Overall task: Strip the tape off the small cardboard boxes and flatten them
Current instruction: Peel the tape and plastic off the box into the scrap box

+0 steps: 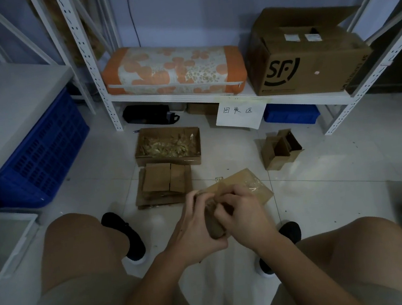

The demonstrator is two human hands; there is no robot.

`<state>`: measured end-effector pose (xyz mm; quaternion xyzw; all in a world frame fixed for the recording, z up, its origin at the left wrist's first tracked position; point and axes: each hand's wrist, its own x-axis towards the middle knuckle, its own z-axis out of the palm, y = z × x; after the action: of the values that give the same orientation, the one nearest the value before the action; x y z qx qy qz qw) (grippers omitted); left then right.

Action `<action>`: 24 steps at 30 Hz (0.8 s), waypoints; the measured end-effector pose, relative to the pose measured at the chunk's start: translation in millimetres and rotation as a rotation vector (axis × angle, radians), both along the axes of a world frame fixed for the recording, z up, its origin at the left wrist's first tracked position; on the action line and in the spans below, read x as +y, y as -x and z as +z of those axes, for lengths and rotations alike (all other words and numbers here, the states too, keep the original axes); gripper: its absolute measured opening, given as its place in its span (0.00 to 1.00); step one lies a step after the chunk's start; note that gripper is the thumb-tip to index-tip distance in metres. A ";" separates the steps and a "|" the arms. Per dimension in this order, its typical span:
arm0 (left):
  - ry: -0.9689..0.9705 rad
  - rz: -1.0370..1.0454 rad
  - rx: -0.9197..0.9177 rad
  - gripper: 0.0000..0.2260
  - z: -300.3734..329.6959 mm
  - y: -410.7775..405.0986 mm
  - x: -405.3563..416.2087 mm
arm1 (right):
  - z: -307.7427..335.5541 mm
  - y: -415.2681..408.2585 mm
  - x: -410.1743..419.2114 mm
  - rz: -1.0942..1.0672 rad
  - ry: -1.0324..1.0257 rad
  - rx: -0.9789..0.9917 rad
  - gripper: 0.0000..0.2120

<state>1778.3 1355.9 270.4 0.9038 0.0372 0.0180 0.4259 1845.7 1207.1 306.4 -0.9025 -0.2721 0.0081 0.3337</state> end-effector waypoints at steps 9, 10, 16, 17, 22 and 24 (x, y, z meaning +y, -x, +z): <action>0.009 0.003 -0.047 0.42 1.7 -1.2 -4.1 | -3.1 -1.2 -6.5 -0.231 0.009 0.012 0.14; 0.007 0.003 -0.063 0.42 2.4 -1.2 -4.6 | -4.0 1.4 -5.6 -0.254 -0.043 0.015 0.14; -0.017 0.004 -0.094 0.41 3.6 3.2 -3.7 | -5.8 -2.9 -14.7 -0.374 -0.102 0.142 0.17; -0.022 0.000 -0.091 0.41 3.2 3.6 -3.7 | -7.9 -3.9 -16.3 -0.341 -0.031 0.104 0.15; -0.056 -0.047 -0.062 0.41 0.5 4.8 -4.1 | -10.3 -16.0 -23.8 -0.257 0.104 0.108 0.08; -0.048 -0.047 -0.041 0.41 1.0 5.2 -3.3 | -8.3 -20.7 -28.5 -0.254 0.206 0.085 0.09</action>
<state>1773.1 1352.7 271.4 0.9139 0.0069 0.0275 0.4048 1866.4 1178.6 298.2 -0.9579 -0.1394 0.0320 0.2489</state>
